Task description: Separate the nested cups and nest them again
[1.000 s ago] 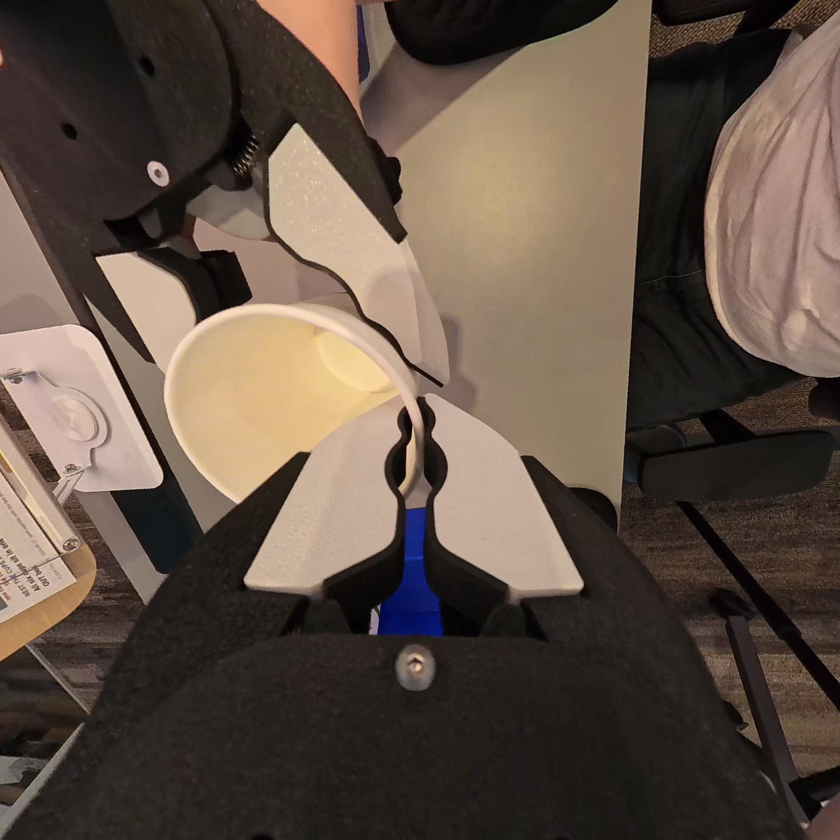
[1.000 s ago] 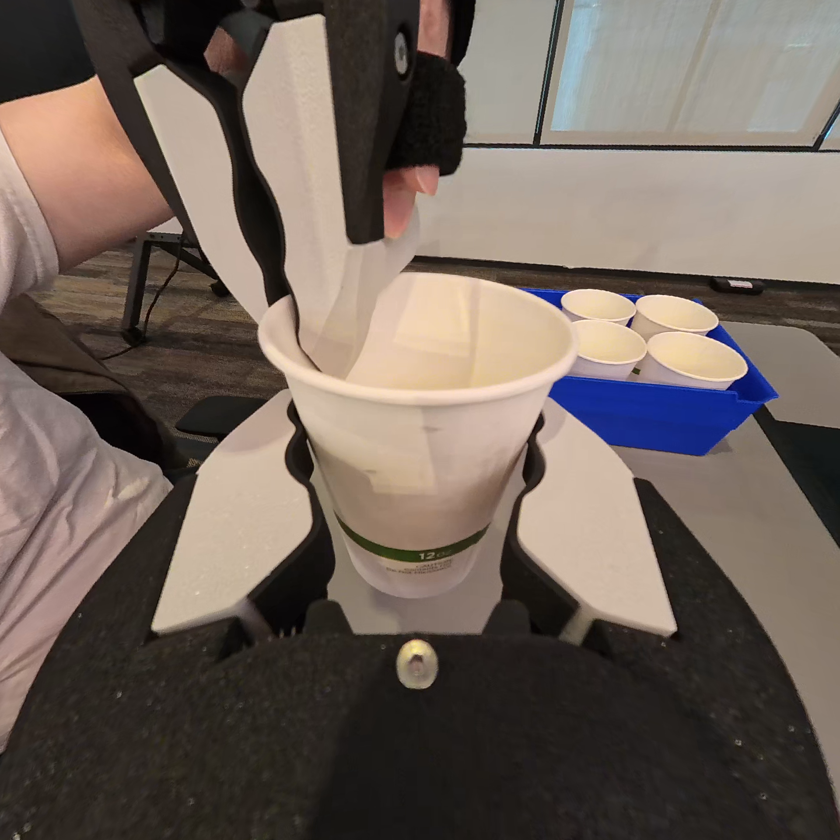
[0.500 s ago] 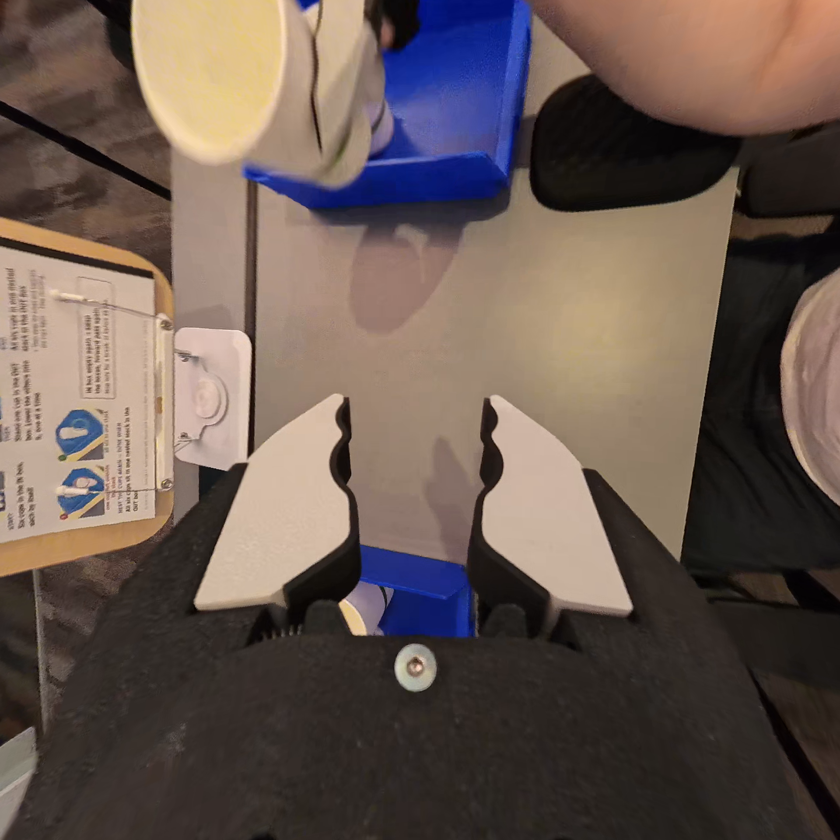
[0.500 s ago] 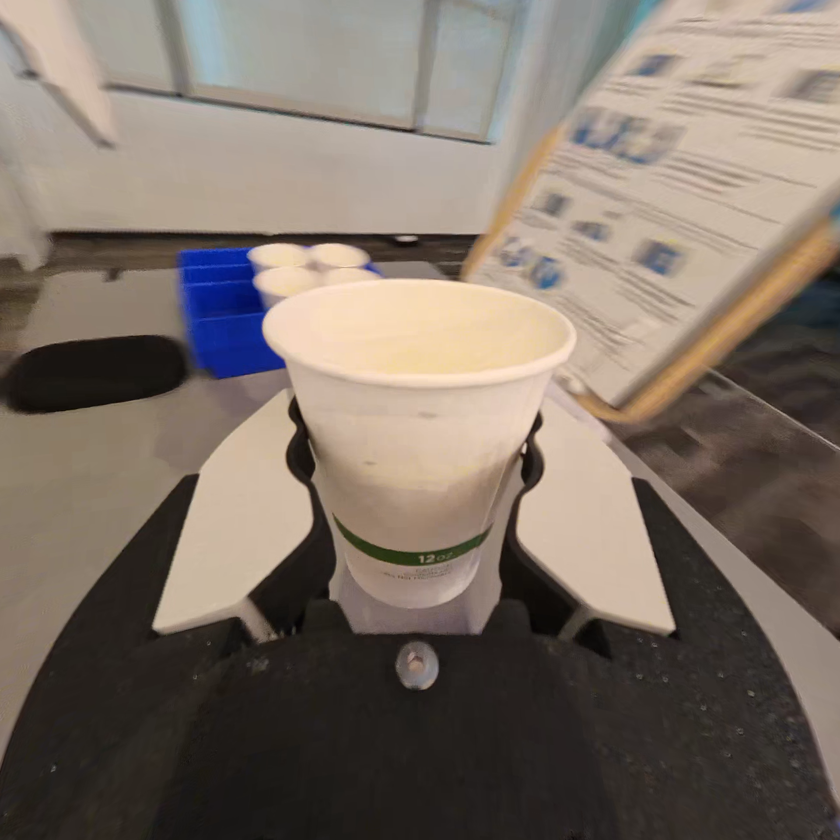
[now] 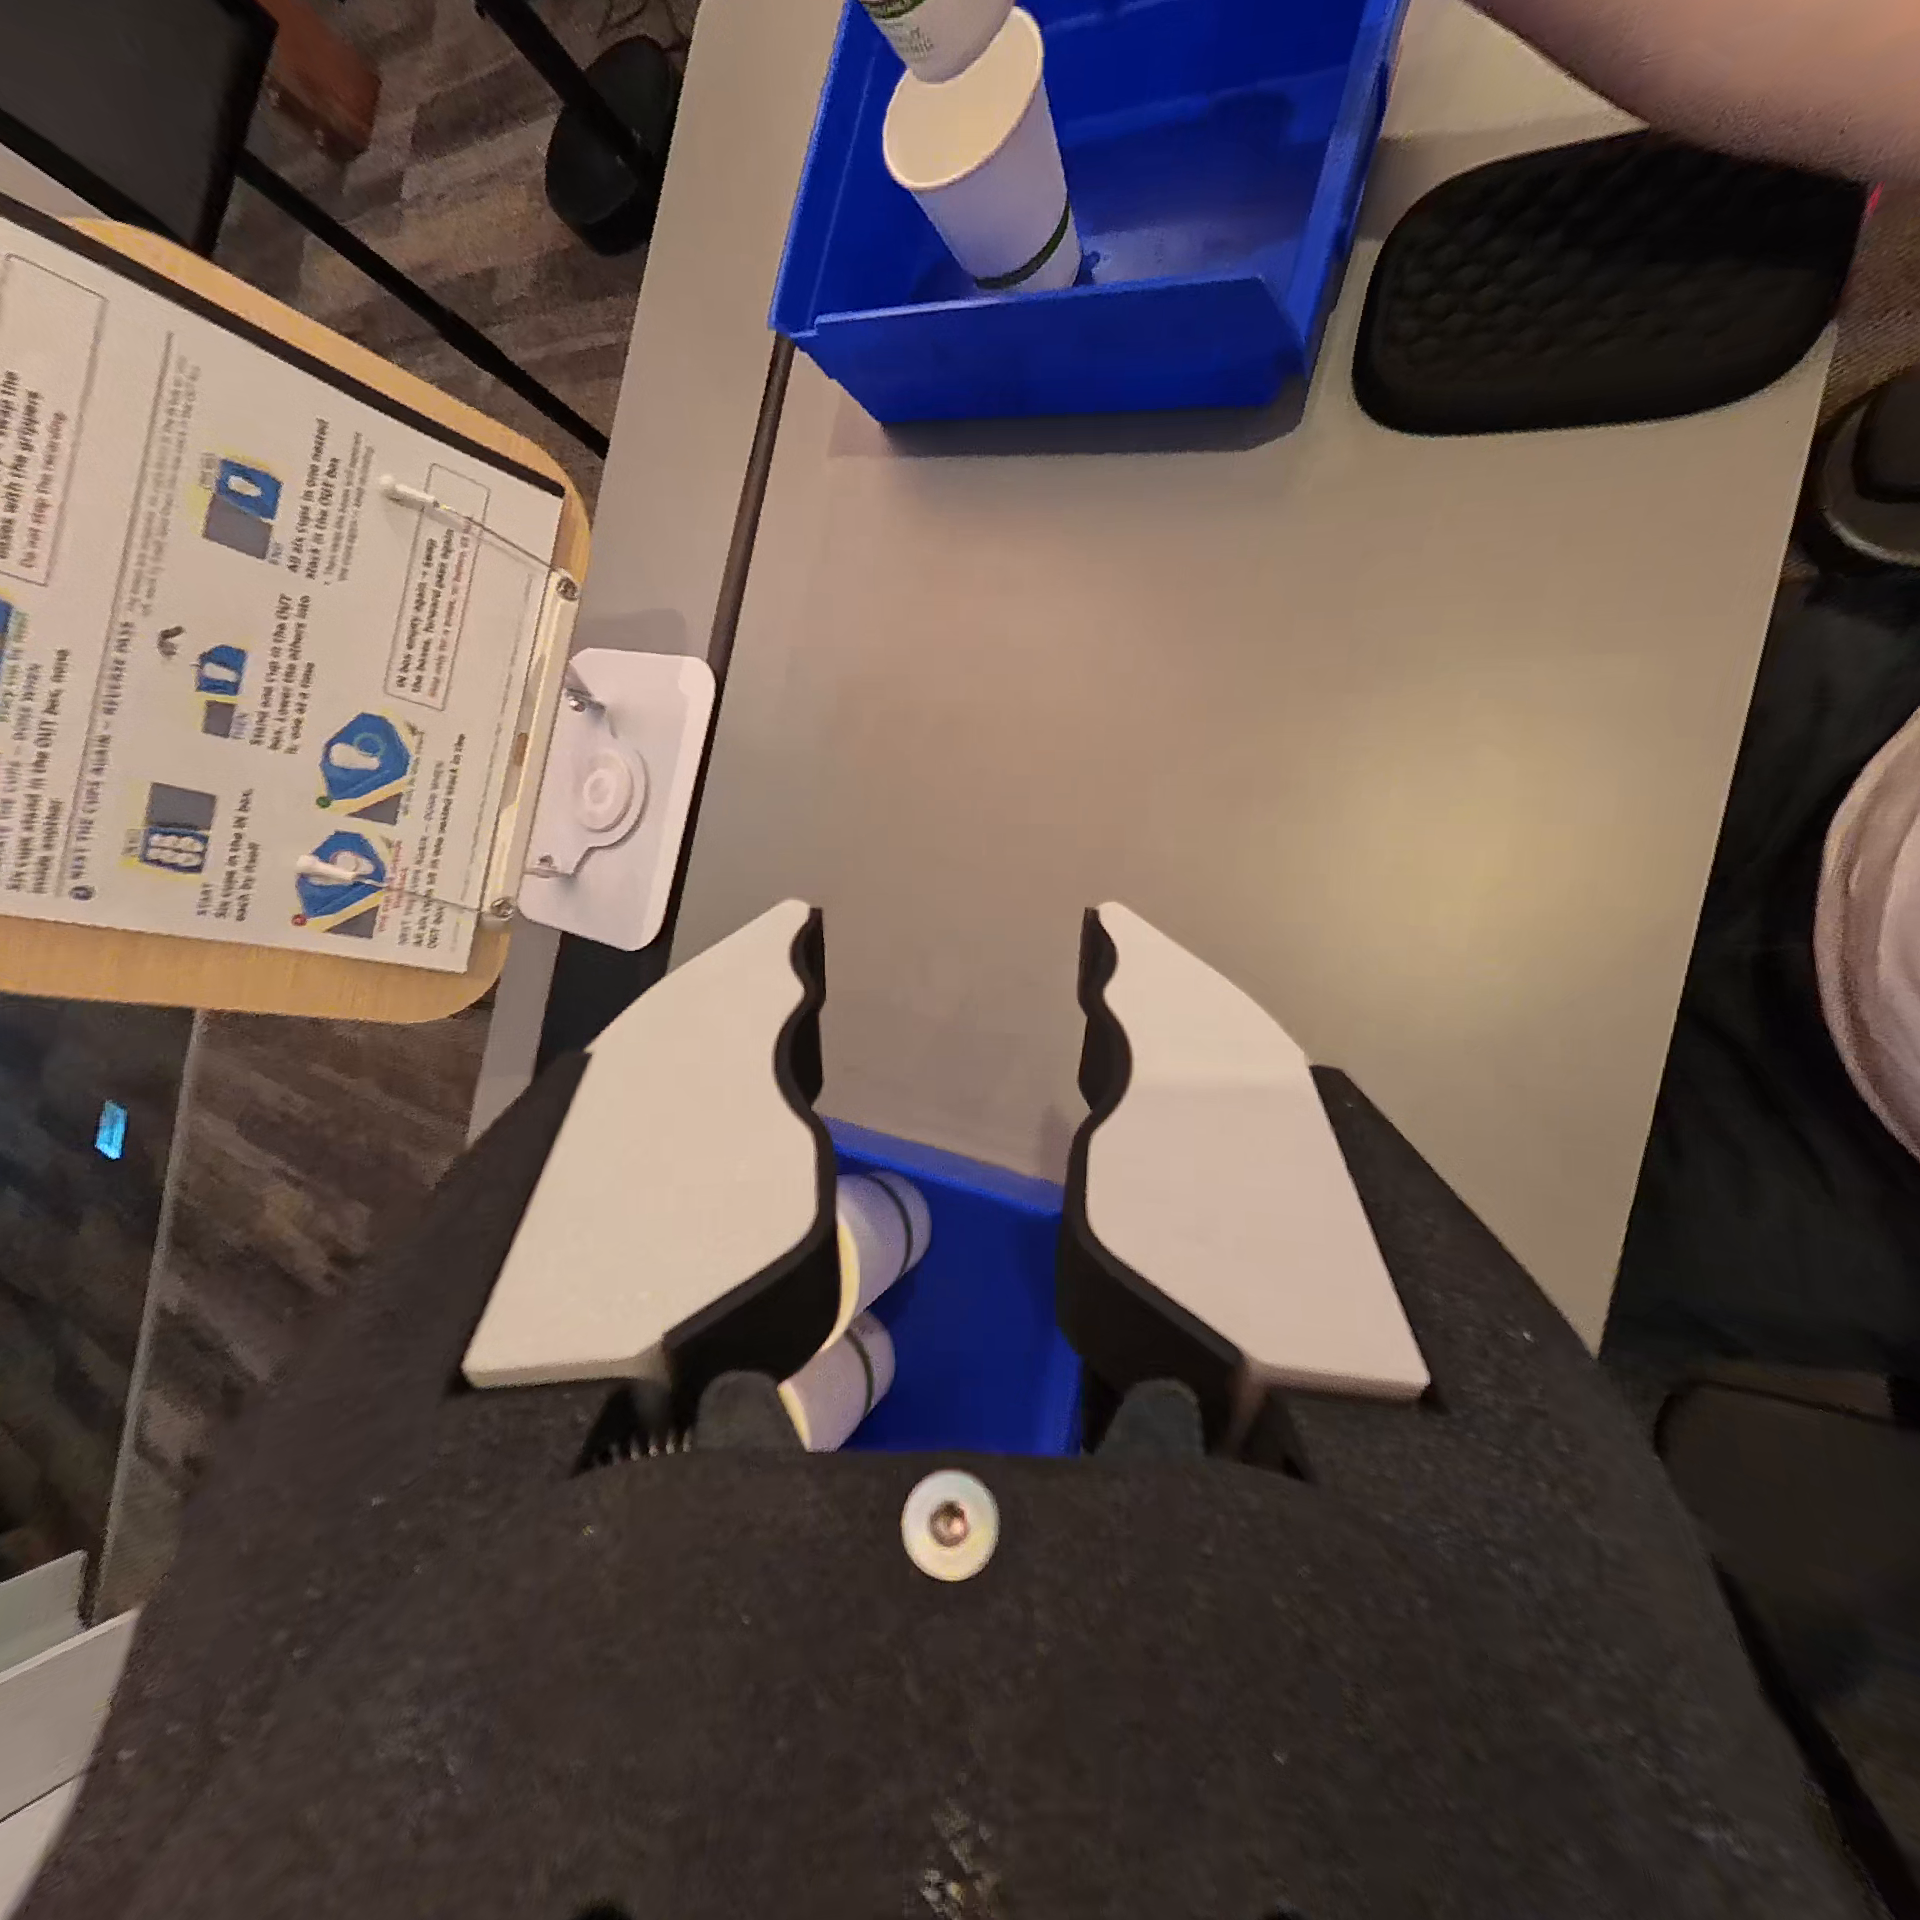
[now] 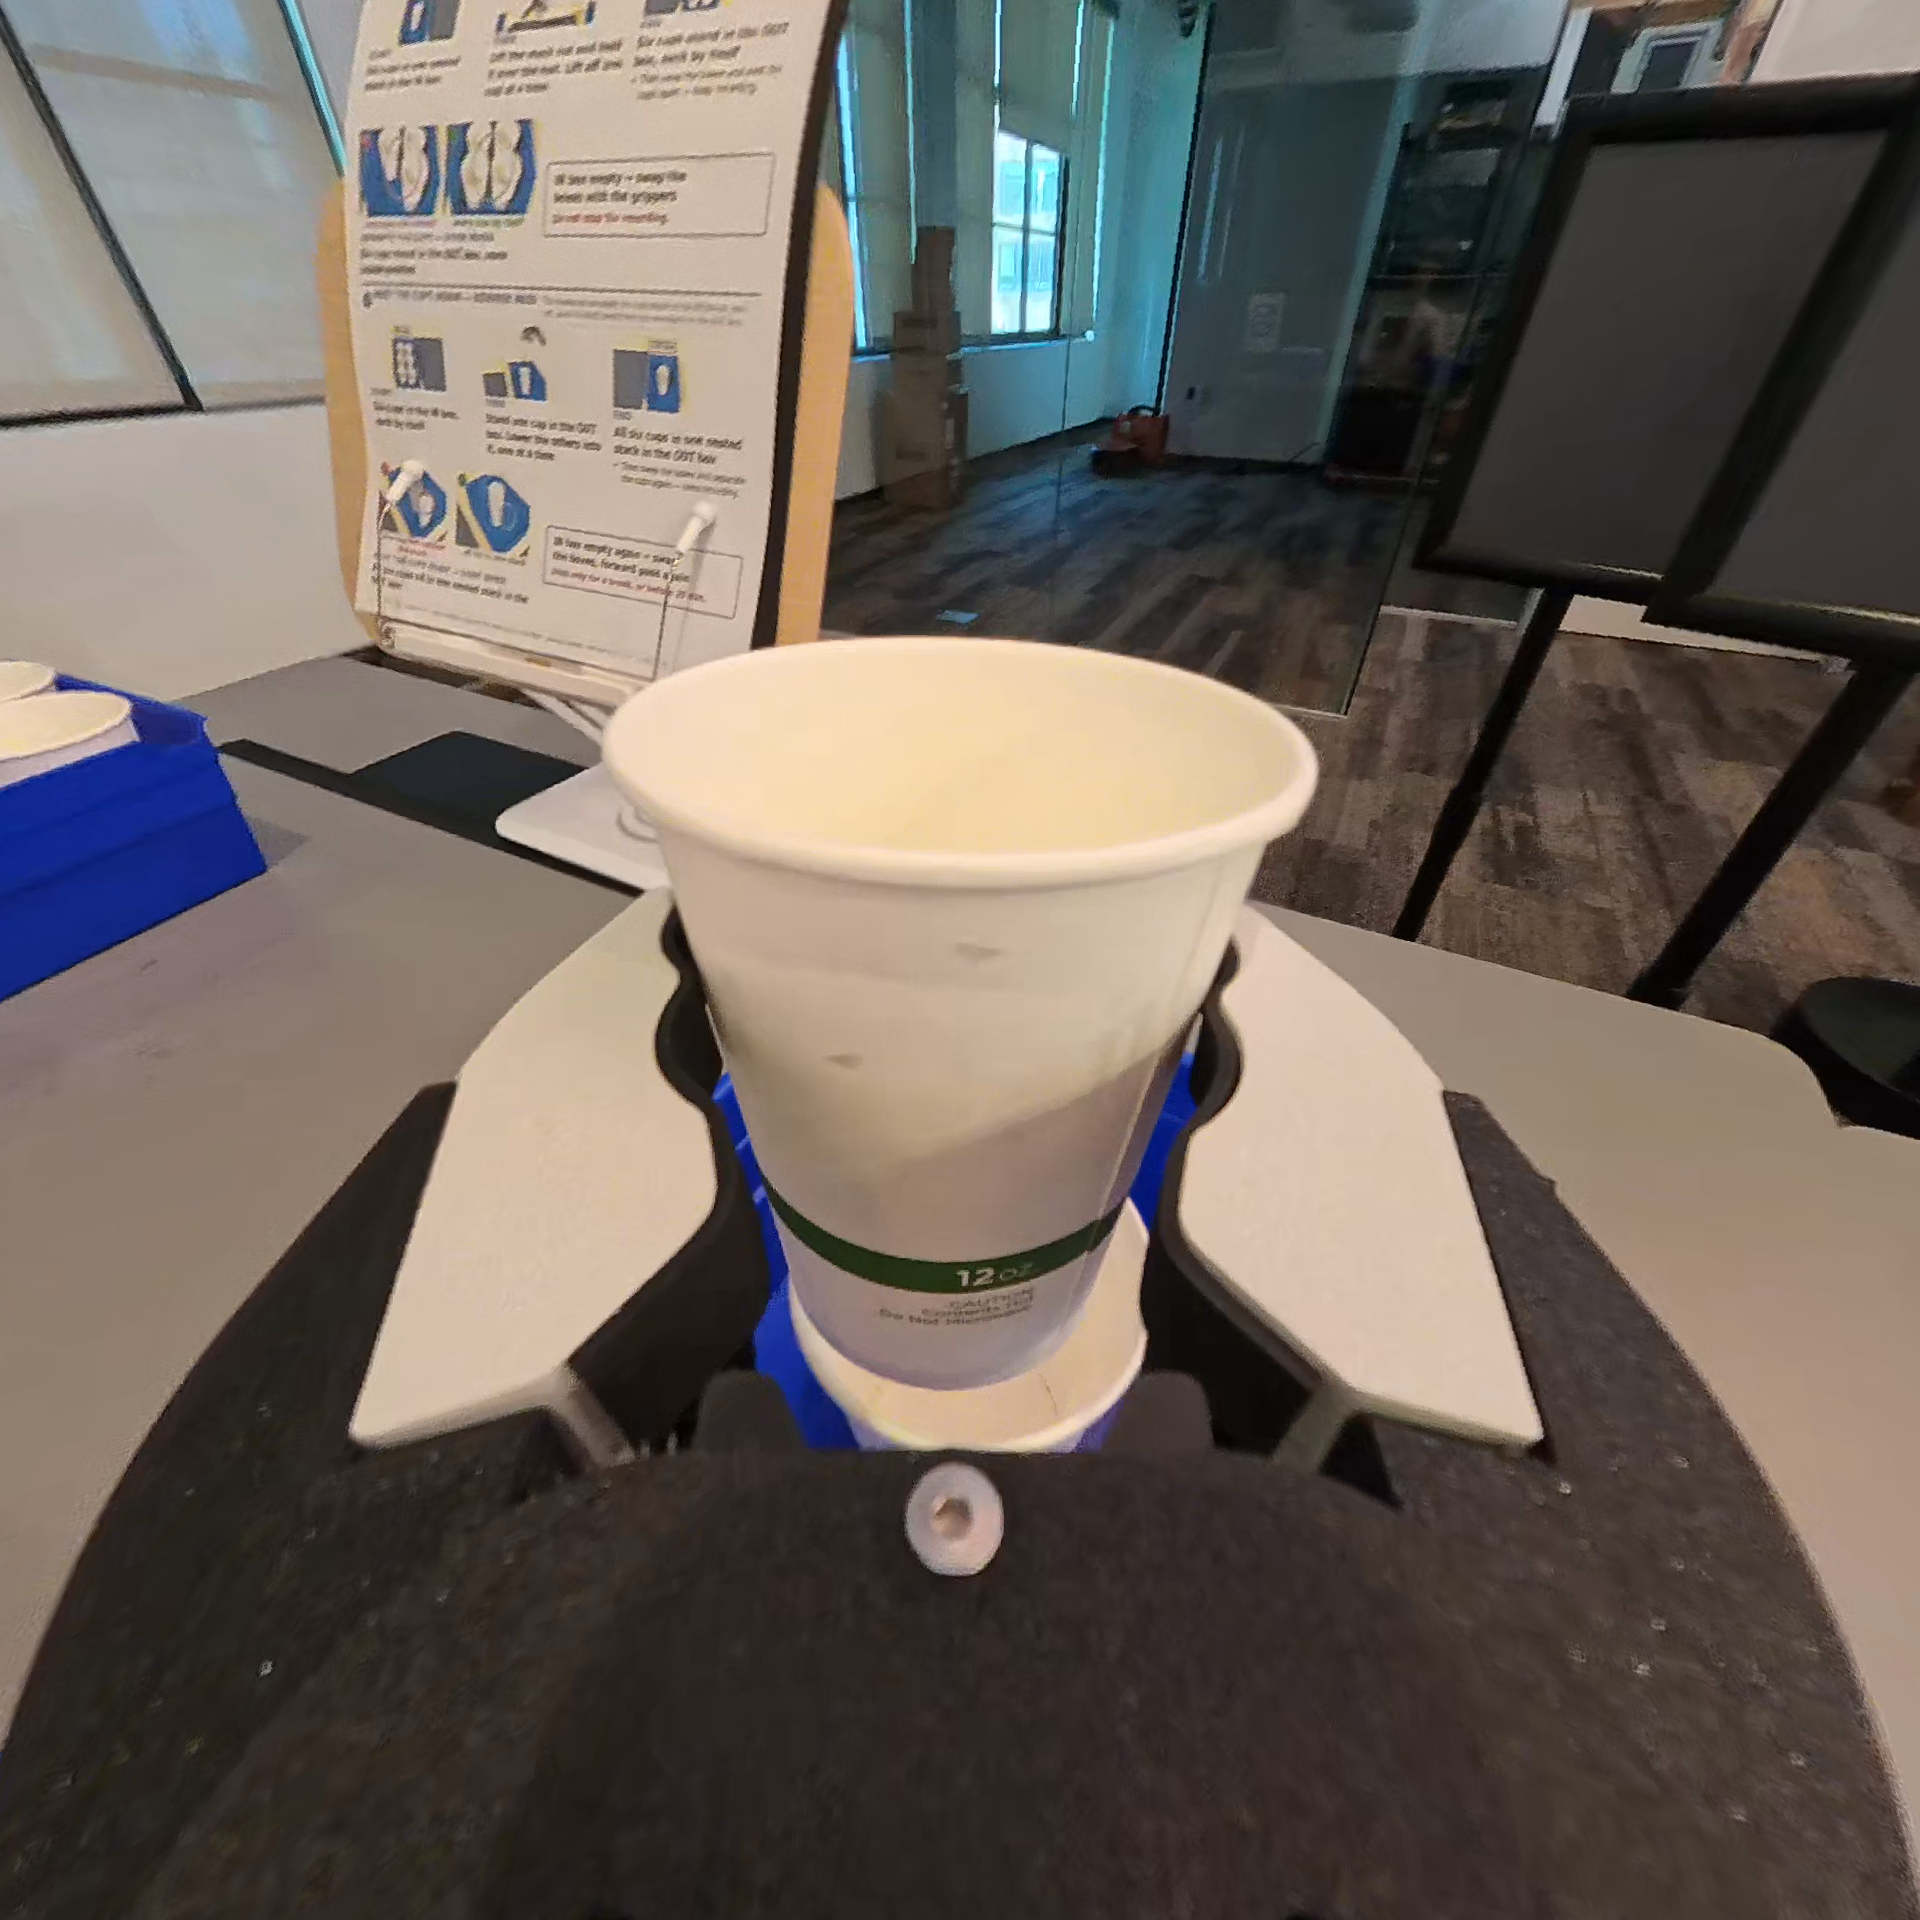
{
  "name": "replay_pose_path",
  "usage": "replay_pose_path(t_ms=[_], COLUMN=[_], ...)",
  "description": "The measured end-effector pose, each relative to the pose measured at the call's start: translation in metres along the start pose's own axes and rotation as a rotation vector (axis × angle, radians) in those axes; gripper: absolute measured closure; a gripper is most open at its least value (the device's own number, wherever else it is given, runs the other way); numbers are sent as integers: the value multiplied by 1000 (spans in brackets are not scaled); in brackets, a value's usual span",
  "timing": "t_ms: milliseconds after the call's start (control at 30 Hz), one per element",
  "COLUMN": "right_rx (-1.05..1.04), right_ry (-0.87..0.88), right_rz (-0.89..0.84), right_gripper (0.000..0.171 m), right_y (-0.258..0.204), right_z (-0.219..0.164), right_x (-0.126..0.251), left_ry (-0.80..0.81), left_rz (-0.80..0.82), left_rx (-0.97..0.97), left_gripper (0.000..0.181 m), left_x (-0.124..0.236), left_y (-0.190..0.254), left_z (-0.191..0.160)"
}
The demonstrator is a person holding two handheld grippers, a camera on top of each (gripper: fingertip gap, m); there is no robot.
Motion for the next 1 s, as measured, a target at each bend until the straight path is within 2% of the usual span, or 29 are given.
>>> replay_pose_path(t_ms=[100,300,500,633,667,767,833,1000], right_rx=[-64,-95,-90,-71,-87,-103,-65,49], right_ry=[69,95,13,-106,-142,-249,-285,-348], right_rz=[2,-21,-83,-103,-94,-111,-104,-92], right_gripper=[82,82,81,80,79,61,57,53], right_y=[6,7,7,3,1,-1,-5,-17], right_z=[-6,-20,-38,-51,-54,-59,-57,-41], right_x=[-4,-9,-15,-17,-18,-18,-16,-7], left_ry=[16,53,81,83,73,40,17,-231], left_rz=[-7,5,16,42,41,51,41,76], left_rx=[-19,-62,-68,-48,-39,-1,37,29], left_gripper=[135,136,137,137,137,136,135,135], left_x=[14,30,32,29,28,23,19,-17], left_y=[-6,-21,-26,-30,-31,-36,-37,-34], left_z=[0,-2,-18,-33,-37,-53,-66,-126])
Point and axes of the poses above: each gripper's, where its closed fingertips meet, x back along the fingers, z out of its top, y = z × x across the jaws, the point moved 9 cm from there along x, back along the fingers, and after that the axes turned 9 degrees about z, right-handed, at the moved point
